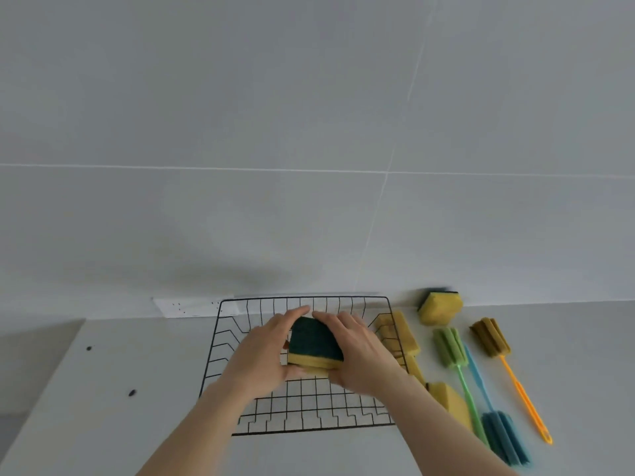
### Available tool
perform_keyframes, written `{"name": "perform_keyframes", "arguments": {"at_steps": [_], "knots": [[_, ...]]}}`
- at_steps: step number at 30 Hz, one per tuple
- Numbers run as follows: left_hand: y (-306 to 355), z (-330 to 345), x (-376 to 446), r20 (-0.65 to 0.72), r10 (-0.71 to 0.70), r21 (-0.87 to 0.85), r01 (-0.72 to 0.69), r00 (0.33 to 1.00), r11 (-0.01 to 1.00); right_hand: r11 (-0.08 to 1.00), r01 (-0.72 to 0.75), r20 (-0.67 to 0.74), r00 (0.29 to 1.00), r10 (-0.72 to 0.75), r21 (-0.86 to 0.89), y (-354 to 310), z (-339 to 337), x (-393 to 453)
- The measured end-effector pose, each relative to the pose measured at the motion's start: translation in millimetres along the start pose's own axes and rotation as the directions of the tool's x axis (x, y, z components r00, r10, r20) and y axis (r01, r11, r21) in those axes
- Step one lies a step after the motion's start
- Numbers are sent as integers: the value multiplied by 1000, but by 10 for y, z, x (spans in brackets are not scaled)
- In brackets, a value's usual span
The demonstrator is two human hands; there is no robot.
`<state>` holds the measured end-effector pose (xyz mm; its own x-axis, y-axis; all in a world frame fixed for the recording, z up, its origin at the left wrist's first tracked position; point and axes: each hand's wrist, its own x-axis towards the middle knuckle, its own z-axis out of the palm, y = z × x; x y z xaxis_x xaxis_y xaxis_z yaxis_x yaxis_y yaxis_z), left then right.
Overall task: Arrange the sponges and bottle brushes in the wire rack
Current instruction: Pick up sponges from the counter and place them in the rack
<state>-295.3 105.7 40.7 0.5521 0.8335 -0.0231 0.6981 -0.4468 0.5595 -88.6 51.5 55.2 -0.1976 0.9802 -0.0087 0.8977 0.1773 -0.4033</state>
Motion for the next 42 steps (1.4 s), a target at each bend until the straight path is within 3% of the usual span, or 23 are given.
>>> {"name": "perform_keyframes", "arguments": {"at_steps": [6,16,22,31,42], "knots": [[-748,-144,-80,-94,-2,130,15,996,991,998,53,79,996,-49,-38,-340,427,580],[-1450,-27,246,-159,-27,137,49,987,989,995,68,76,995,-63,-67,-317,926,1182],[-1563,90,300,-199,-41,183,78,979,980,994,51,33,998,-47,-102,-323,1147,1254],[-1579,85,341,-117,-41,191,63,992,980,997,-51,-108,993,45,-51,-355,1197,1085],[-1513,98,321,-100,-8,224,30,995,974,995,-105,-128,986,104,1,-275,1202,1006]]}}
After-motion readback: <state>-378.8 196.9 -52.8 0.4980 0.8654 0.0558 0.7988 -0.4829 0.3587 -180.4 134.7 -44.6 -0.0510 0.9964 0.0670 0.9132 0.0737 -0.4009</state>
